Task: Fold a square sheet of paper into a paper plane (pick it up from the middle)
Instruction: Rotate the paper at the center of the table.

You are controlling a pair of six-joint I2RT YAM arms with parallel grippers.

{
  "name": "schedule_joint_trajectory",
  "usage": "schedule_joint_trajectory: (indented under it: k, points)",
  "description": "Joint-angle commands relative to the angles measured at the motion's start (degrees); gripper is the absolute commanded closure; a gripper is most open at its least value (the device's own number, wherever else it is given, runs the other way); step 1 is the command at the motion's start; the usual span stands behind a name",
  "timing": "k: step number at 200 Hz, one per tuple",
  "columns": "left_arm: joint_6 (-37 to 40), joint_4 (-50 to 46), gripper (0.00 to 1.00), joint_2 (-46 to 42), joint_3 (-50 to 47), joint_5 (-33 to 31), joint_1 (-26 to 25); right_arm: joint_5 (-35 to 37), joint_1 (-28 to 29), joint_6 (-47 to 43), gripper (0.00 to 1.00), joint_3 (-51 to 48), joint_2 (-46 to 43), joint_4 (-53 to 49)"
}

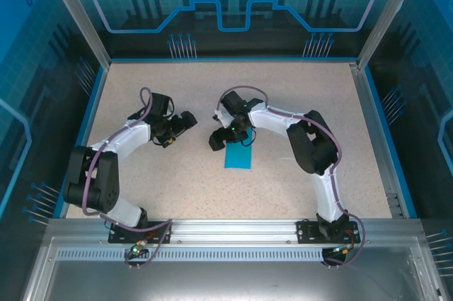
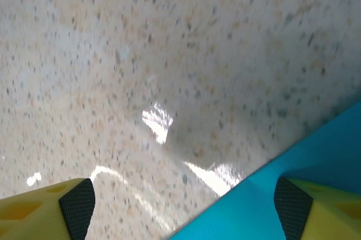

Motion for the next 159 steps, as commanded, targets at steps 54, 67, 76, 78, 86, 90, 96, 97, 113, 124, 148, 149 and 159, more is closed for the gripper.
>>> schedule_joint_trajectory:
  k: [54,67,76,78,86,90,96,97,113,124,148,149,159]
  points:
    - [1.6,9.2,0.06,1.9,0.9,14.0,-5.5,2.5,-4.4,20.8,0.12,-19.5,-23.1,12.0]
    - [1.8,10.3,0.10,4.0,2.9,16.0,-8.0,3.9,-5.8,27.2,0.11,-25.5,-27.7,13.3]
    - [1.6,11.8,0.15,5.8,4.5,17.9,-9.7,4.1,-6.7,30.4,0.11,-29.1,-30.6,14.5]
    - [1.5,12.1,0.16,6.3,4.8,18.3,-10.1,4.1,-6.9,31.1,0.11,-29.7,-31.1,14.8]
    - [1.0,13.6,0.20,8.2,6.2,19.9,-11.5,4.2,-7.5,33.5,0.11,-32.7,-33.6,15.8]
    - [0.6,14.1,0.23,9.2,6.8,20.5,-12.2,4.2,-7.7,34.6,0.11,-34.0,-34.7,16.2]
    - [0.1,14.6,0.27,10.7,8.0,21.1,-13.1,4.1,-8.0,35.8,0.11,-35.5,-36.1,17.1]
    - [0.0,14.7,0.28,10.8,8.3,21.2,-13.3,4.1,-8.1,36.0,0.11,-35.8,-36.3,17.1]
    - [-1.0,15.6,0.36,14.7,11.1,22.4,-15.1,4.1,-8.4,39.3,0.12,-39.6,-38.6,18.2]
    - [-2.2,16.6,0.40,16.7,12.1,23.0,-15.8,3.1,-8.4,41.2,0.13,-41.6,-39.4,19.8]
    - [-3.8,18.4,0.43,19.1,12.9,23.8,-16.1,0.8,-7.9,45.2,0.18,-46.4,-39.6,25.3]
    - [-3.8,18.4,0.44,19.2,12.9,23.8,-16.2,0.7,-7.9,45.4,0.18,-46.6,-39.6,25.6]
    - [-4.0,18.5,0.44,19.5,13.1,23.8,-16.1,0.3,-7.4,46.2,0.21,-47.6,-38.9,27.1]
